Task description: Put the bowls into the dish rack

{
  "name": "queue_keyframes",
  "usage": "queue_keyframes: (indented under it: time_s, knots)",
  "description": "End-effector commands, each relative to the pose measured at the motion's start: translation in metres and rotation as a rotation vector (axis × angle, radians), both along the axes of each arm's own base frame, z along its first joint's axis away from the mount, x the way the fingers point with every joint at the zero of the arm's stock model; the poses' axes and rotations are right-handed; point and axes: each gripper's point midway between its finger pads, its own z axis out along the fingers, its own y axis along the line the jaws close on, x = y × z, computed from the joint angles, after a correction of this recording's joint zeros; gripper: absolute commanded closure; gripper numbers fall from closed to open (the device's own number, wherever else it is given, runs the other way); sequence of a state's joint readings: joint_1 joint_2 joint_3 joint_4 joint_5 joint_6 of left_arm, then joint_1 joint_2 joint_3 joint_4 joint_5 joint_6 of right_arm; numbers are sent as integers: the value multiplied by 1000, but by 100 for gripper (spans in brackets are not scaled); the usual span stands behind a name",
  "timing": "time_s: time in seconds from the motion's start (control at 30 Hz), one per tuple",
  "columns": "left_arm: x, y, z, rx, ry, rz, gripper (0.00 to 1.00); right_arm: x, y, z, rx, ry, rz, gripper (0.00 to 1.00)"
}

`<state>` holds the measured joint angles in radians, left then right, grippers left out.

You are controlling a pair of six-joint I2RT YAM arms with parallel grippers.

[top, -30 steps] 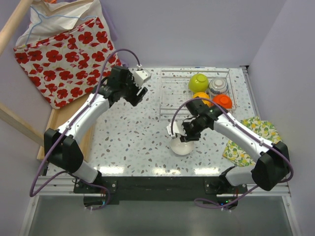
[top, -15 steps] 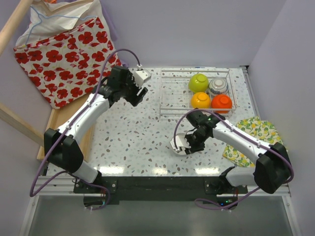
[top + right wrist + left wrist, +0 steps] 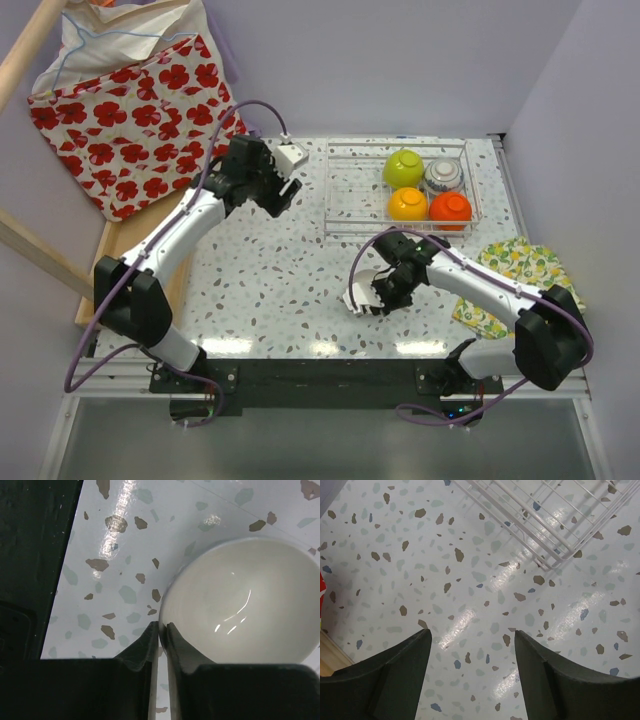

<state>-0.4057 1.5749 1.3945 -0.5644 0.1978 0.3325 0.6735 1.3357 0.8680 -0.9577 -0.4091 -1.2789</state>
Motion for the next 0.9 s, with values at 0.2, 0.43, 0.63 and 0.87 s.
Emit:
queue_keyframes:
  time_s: [0.2,0.43,0.63,0.87]
  knots:
    - [13,-9,12,-53,-22,-2,27,12,31,48,124,-13,-21,100]
    - [19,-17,25,-80,-38,-8,28,39,80,132,319,80,-183,100]
    - [31,-28,35,-84,-67,-1,30,101,111,214,634,375,-527,100]
    - [53,-39,36,-89,-71,26,45,189,78,246,936,653,-935,100]
